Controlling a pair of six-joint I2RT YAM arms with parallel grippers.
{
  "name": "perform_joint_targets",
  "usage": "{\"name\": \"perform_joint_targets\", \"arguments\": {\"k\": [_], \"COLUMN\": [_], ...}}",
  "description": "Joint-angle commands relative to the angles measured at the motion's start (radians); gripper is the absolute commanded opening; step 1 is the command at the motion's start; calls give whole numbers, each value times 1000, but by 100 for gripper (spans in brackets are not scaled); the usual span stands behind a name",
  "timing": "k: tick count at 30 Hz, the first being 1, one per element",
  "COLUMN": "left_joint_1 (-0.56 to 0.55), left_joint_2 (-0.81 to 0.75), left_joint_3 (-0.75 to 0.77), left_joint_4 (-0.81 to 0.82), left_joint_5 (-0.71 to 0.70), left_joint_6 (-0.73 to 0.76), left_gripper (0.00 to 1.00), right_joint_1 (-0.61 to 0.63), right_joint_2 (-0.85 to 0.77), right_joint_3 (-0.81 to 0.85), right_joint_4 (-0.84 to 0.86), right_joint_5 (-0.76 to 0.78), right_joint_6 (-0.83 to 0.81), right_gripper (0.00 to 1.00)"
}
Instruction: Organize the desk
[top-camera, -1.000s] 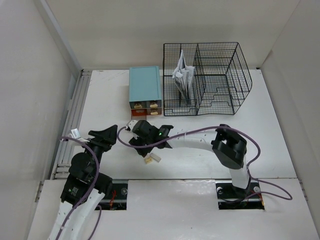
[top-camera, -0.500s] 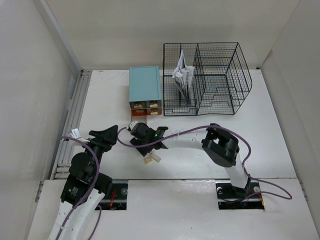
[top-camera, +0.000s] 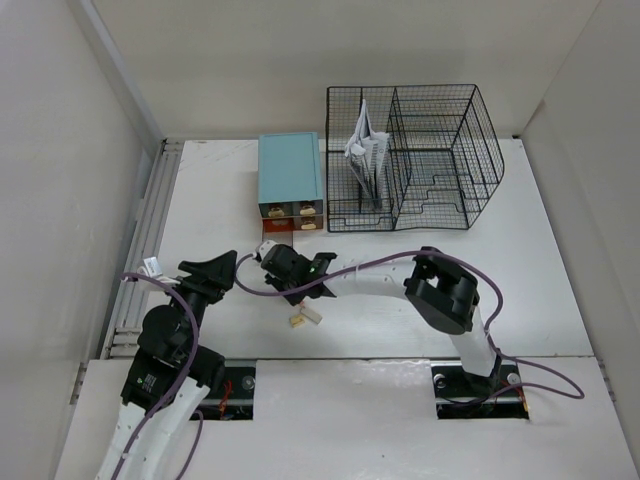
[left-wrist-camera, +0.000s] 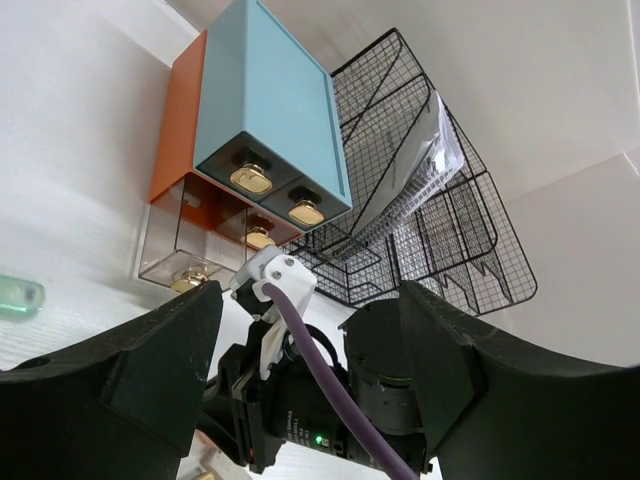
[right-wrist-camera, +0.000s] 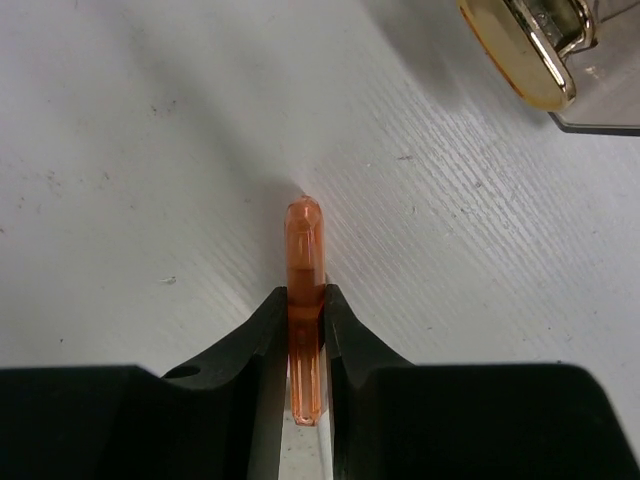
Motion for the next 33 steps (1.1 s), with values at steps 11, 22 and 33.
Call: {"name": "perform_joint_targets", "arguments": {"k": [11,22,33], "left_joint_1": [-3,-3,-3], "left_joint_2": [-142,-152,-172], "left_joint_3": [6,72,90], "left_joint_4": [18,-1,-10], "left_joint_5": [-11,-63,-63], "left_joint_6": [11,20,38], "left_gripper": [69,69,69], "right_joint_1": [0,-209,-270], "right_joint_2": [-47,-75,30], "right_joint_3": [160,398,536], "right_joint_4": [-73,-122,-122], "right_joint_5": [5,-181,-314], "right_joint_6": [-199,-391,-403], "right_gripper": [0,0,0]}}
